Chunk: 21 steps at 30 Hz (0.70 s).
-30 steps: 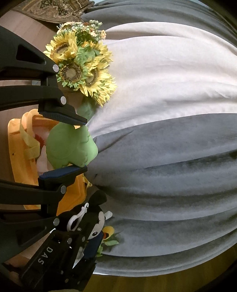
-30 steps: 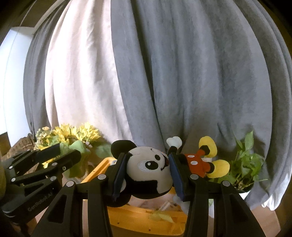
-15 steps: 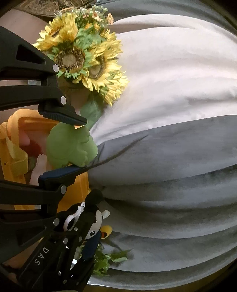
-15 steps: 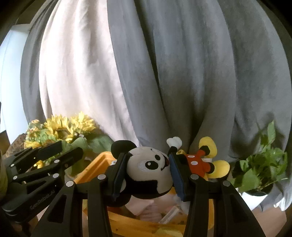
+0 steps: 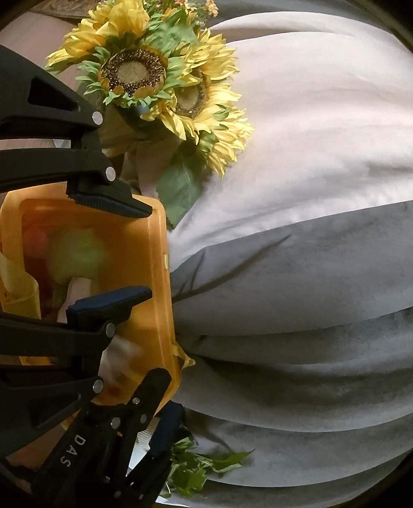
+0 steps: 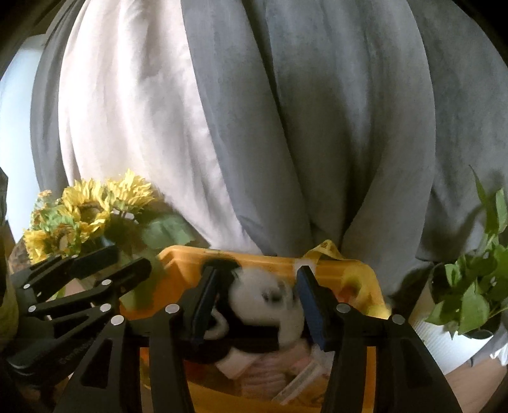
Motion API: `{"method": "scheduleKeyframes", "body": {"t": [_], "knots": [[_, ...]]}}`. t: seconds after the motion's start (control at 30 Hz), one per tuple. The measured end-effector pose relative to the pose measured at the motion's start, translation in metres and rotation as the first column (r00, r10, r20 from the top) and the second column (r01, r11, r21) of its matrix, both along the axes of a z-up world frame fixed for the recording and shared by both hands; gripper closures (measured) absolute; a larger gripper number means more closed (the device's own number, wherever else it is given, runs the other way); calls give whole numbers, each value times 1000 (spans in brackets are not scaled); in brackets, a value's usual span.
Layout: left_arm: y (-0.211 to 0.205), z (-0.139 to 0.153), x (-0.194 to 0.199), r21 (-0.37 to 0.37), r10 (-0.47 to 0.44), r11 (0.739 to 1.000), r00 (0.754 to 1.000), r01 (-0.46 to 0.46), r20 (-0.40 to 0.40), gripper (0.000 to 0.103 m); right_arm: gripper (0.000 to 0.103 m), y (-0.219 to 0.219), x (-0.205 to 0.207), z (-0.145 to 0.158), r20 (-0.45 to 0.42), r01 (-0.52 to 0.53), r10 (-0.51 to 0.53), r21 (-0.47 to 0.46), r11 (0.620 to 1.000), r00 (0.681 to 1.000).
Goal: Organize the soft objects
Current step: 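Open both tools to drop the frog sponge and Mickey plush into the crate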
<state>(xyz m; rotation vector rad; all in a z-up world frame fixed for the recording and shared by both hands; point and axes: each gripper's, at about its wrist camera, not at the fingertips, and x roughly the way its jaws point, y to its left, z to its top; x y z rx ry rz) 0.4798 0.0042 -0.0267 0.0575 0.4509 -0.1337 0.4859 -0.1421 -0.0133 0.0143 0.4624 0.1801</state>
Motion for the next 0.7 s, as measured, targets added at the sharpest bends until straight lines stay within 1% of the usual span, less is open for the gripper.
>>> {"method": "scheduleKeyframes", "body": {"t": [0.1,0.3,0.47,0.63,0.7], "knots": [[-2,2,-2,3,6,1000,1000,-6,-2,58,47,-1,2,-1,-3,12,-12,-11,1000,1000],[-4,11,-15,5,24,1000,1000,-24,6,57,47,-11,-5,0,-33,52,-52,19,998,998],[-3,22,-37,9,40,999,999,-40,24,57,47,-12,-23,6,-32,65,-65,20,998,997],[0,33,-66,4,65,998,998,-65,28,52,47,-13,-49,18,-22,80,-80,25,996,997],[3,37,-79,1,75,997,997,-75,29,49,44,-11,-61,22,-17,84,-84,24,996,996]]}}
